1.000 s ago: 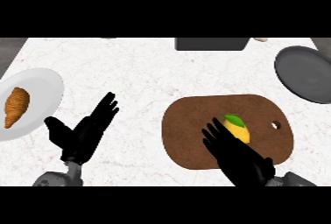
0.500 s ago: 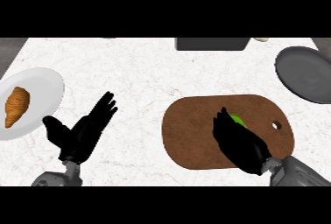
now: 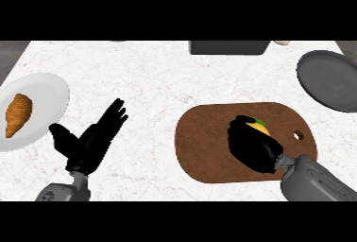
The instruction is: Pick the lemon from the cutting board and place it in the pan
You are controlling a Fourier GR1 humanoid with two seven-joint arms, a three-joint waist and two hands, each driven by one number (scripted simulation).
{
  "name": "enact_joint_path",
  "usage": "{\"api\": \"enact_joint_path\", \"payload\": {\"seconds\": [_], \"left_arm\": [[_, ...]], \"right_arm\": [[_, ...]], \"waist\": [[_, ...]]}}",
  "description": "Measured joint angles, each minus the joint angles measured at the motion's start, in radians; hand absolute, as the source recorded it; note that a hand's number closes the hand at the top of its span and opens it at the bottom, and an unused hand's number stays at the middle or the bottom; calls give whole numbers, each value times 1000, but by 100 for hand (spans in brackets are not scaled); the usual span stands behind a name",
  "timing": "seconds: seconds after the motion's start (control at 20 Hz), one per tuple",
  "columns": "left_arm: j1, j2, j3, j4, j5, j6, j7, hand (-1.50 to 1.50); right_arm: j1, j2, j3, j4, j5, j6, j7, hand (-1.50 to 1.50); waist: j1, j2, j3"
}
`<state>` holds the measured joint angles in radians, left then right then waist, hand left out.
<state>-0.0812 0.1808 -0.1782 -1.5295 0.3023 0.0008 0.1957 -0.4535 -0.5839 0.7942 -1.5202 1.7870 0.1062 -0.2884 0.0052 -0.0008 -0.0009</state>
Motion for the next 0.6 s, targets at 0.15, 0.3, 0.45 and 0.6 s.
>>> {"api": "enact_joint_path", "payload": {"seconds": [0.15, 0.3, 0.45, 0.6], "left_arm": [[-5, 5, 15, -10, 5, -8, 19, 0], [15, 8, 26, -19, 7, -1, 14, 0], [35, 11, 45, -23, 9, 13, 3, 0], [50, 7, 45, -29, 5, 19, -3, 0]], "right_arm": [[20, 28, -33, 22, 8, -57, 6, 150], [96, 81, -152, 19, -119, -27, 78, 150], [183, 155, -305, 21, -275, -3, 170, 150], [256, 219, -446, -18, -418, -13, 245, 150]], "waist": [[-1, -1, 0], [-23, -4, 0], [-63, -8, 0], [-78, -12, 1]]}}
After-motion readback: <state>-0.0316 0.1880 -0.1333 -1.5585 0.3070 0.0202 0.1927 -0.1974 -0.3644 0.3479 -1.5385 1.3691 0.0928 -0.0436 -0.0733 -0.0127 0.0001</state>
